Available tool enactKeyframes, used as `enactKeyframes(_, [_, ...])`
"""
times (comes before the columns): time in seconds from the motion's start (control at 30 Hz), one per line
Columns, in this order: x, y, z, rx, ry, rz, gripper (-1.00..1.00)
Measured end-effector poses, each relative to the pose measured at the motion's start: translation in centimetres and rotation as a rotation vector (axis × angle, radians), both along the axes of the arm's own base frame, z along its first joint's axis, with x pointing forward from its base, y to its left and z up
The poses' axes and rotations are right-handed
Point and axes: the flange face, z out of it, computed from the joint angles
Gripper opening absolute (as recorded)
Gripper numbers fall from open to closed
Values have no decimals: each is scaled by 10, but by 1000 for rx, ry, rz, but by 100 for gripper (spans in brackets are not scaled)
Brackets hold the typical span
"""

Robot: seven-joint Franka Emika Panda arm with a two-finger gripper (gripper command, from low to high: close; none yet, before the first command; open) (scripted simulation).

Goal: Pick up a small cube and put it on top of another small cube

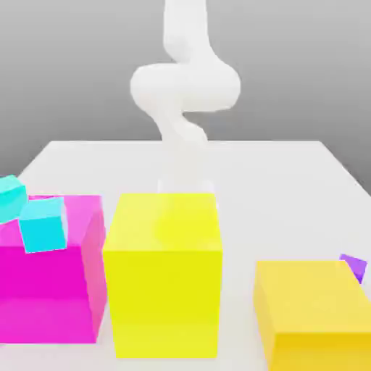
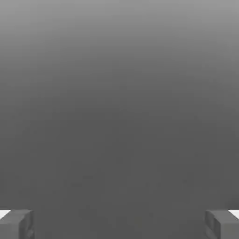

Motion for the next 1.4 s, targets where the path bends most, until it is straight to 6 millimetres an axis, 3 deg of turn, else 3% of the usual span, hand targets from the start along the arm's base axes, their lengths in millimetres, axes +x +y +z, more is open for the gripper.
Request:
enactKeyframes(0.27, [52, 76, -96, -208, 123, 455, 0])
enactKeyframes(0.4, [63, 119, -148, -308, 169, 685, 0])
enactKeyframes(0.57, [63, 172, -214, -431, 213, 978, 0])
enactKeyframes(0.83, [31, 248, -321, -622, 258, 1455, 0])
enactKeyframes(1.03, [-17, 296, -399, -764, 268, 1837, 0])
enactKeyframes(1.27, [-73, 317, -484, -906, 276, 2235, 0])
enactKeyframes(1.4, [-77, 319, -530, -919, 276, 2273, 0])
